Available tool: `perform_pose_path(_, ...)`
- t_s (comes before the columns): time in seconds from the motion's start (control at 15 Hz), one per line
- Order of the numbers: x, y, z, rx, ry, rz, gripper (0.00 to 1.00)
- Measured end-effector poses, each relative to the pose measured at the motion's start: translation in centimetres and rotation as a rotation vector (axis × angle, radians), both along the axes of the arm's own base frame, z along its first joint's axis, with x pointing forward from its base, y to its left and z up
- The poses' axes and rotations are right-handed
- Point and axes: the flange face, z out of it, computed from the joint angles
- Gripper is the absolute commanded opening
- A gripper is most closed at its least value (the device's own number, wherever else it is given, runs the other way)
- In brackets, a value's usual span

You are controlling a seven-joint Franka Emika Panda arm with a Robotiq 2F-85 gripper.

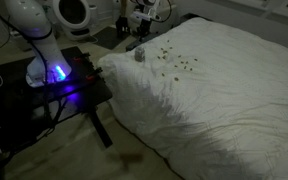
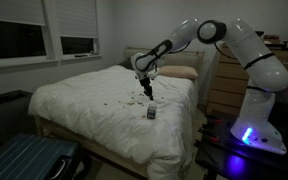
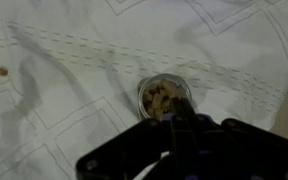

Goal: Pick up the small objects from the bed and put them in the jar

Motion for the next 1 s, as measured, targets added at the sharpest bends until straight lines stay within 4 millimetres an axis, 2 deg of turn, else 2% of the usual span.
perform_pose_path(0.4, -0.4, -0.3, -0.7, 0.007, 0.048, 0.018, 0.01)
perform_pose_path(1.0, 0.5, -0.2, -4.0, 0.017, 0.125, 0.041, 0.01)
